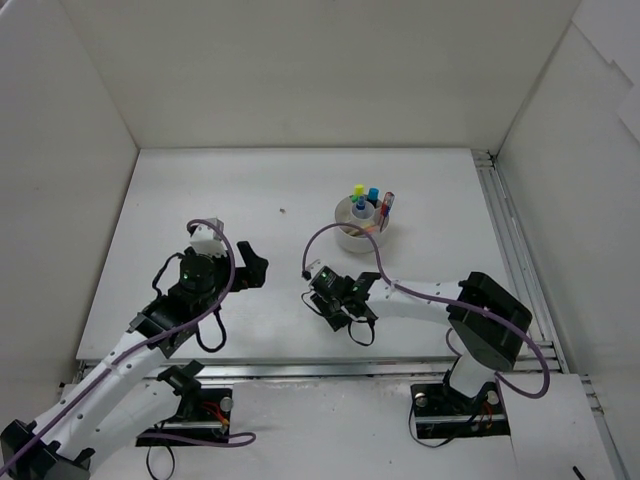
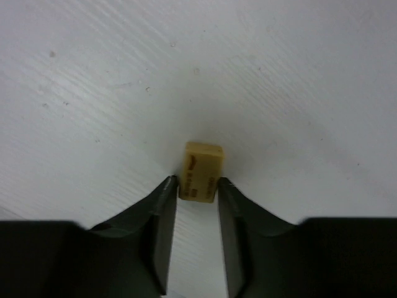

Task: Sort the stationery into containers
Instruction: Pick up the stationery from the center of the board, then place the stationery in the storage box.

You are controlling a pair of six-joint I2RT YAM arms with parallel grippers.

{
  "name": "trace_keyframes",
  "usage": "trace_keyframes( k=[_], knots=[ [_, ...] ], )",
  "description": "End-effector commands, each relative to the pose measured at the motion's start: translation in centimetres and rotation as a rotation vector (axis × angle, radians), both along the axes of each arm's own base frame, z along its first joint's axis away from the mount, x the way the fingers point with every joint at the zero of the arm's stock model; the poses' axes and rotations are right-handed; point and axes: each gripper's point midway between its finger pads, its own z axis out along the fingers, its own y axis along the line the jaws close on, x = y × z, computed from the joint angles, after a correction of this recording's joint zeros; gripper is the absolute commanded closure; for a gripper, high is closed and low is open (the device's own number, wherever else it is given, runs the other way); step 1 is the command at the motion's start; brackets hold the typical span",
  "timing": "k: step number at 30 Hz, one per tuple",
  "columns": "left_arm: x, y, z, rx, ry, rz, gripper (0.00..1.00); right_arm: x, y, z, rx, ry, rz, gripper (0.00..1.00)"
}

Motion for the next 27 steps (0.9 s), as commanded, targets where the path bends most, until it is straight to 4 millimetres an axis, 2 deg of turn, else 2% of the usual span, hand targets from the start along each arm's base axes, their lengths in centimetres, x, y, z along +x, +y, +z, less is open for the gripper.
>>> trace_keyframes(
  k=[1,5,7,11,12,14,15,17,18,20,21,22,23,24,25,26,27],
  knots=[
    [0.3,0.1,1.9,-0.053,-0.057,0.023,0.01,-0.2,0.5,0.2,0.026,0.010,-0.030,0.76],
    [0.3,0.4,2.8,-0.056,-0.088,0.030,0.01,0.1,0.8,2.1,0.069,-0.032,-0.023,0.98],
    [0.3,0.7,3.1,-0.053,-0.093,0.040,0.01,0.8,1.0,3.4,0.089,-0.071,-0.027,1.00],
    [0.3,1.3,2.7,-0.033,-0.080,0.069,0.01,3.3,1.4,8.4,0.130,-0.216,-0.030,1.00],
    [0.3,1.5,2.7,-0.028,-0.079,0.084,0.01,4.9,1.5,10.6,0.136,-0.293,-0.063,1.00],
    [0.3,1.9,2.4,-0.022,-0.071,0.100,0.01,7.2,1.0,13.3,0.159,-0.359,-0.122,1.00],
    [0.4,2.0,2.5,-0.026,-0.074,0.114,0.01,8.9,1.1,15.7,0.188,-0.412,-0.164,1.00],
    [0.4,2.2,2.2,-0.021,-0.071,0.124,0.01,11.8,-0.1,17.6,0.175,-0.477,-0.256,1.00],
    [0.4,2.4,2.1,-0.021,-0.070,0.134,0.01,13.6,-0.7,19.9,0.170,-0.548,-0.321,1.00],
    [0.5,2.5,2.0,-0.015,-0.070,0.141,0.01,15.8,-1.5,20.6,0.142,-0.577,-0.382,1.00],
    [0.6,2.7,1.7,-0.007,-0.066,0.150,0.00,17.0,-1.4,22.2,0.163,-0.604,-0.412,1.00],
    [0.7,2.7,1.6,-0.004,-0.061,0.157,0.01,17.8,-1.3,21.6,0.151,-0.592,-0.419,1.00],
    [0.6,2.8,1.5,0.005,-0.051,0.158,0.01,18.9,-2.0,21.9,0.153,-0.593,-0.444,1.00],
    [0.6,2.9,1.5,0.005,-0.045,0.163,0.01,19.7,-1.8,22.8,0.177,-0.601,-0.453,1.00],
    [0.6,3.0,1.4,0.004,-0.037,0.168,0.01,20.4,-1.8,22.1,0.160,-0.590,-0.460,1.00],
    [0.6,2.8,1.6,0.001,-0.044,0.151,0.01,22.0,-2.3,22.1,0.135,-0.594,-0.464,1.00],
    [0.6,2.8,1.5,0.003,-0.042,0.150,0.01,22.4,-2.9,22.1,0.130,-0.596,-0.478,1.00]
  ],
)
